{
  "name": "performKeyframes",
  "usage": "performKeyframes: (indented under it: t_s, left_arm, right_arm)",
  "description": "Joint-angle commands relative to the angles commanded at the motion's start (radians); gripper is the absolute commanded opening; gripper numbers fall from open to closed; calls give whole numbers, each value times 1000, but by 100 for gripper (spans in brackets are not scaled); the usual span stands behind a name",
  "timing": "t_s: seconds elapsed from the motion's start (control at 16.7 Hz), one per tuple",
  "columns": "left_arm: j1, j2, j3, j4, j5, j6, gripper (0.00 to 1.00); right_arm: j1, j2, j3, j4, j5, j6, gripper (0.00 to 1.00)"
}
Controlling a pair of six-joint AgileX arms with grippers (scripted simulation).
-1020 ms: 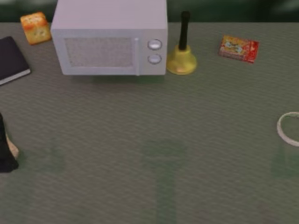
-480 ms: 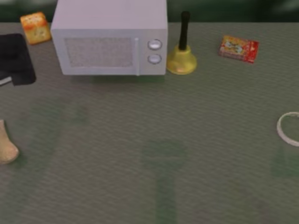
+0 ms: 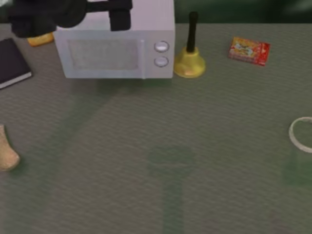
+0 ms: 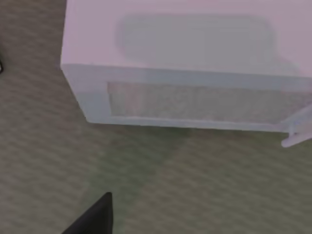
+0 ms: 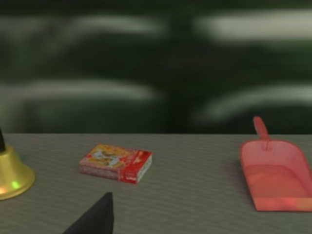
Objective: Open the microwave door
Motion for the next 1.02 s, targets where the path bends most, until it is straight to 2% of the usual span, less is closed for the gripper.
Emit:
performKeyframes:
  t_s: [0.3, 0.48, 1.02]
  left_arm:
    - [-96, 312, 339, -163, -43, -91, 100]
    - [-126, 412, 452, -209, -57, -121, 100]
    - [-120, 455, 457, -176, -54, -115, 100]
  right_arm:
    - [0, 0, 0, 0, 0, 0, 100]
    - [0, 0, 0, 0, 0, 0, 100]
    - [0, 0, 0, 0, 0, 0, 100]
